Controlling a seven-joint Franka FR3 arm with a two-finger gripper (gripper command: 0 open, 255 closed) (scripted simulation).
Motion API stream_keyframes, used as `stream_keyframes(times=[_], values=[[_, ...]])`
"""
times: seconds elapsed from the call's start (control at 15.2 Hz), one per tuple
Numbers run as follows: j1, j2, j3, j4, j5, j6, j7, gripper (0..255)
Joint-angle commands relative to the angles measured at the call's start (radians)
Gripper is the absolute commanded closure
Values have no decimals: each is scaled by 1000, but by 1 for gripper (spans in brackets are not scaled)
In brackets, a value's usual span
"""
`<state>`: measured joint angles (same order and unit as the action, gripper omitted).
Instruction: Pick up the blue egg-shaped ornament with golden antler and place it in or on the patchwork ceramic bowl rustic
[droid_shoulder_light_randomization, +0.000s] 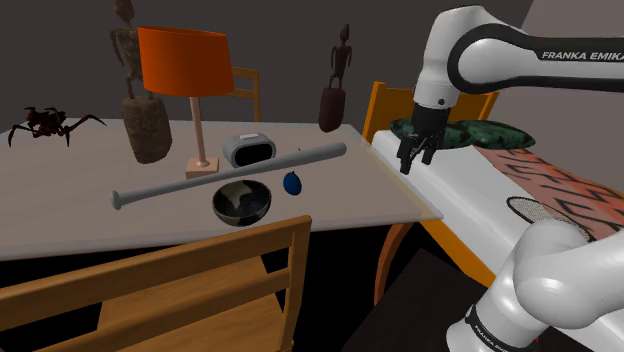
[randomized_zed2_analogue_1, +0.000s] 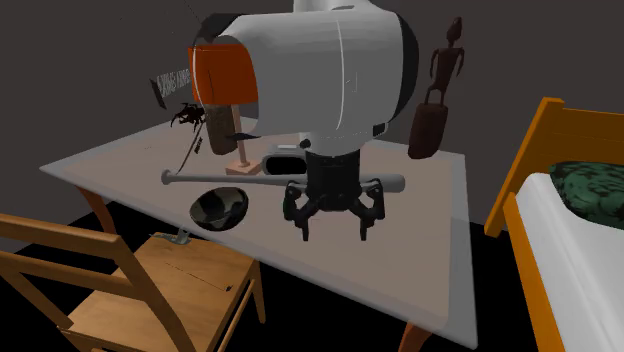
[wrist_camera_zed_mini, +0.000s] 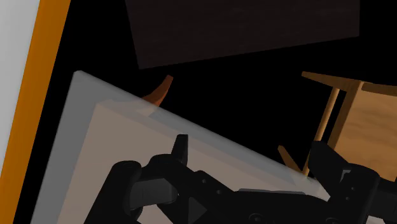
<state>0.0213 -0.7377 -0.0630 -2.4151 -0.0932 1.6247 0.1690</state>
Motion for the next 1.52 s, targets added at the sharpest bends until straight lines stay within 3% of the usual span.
stream_keyframes(times=[0.0, 0.73, 1.45], values=[[0, 0, 0, 0, 0, 0, 0, 0], [23, 392, 26, 132, 27, 291, 72, 0], [36, 805, 43, 424, 36, 443, 128, 0]])
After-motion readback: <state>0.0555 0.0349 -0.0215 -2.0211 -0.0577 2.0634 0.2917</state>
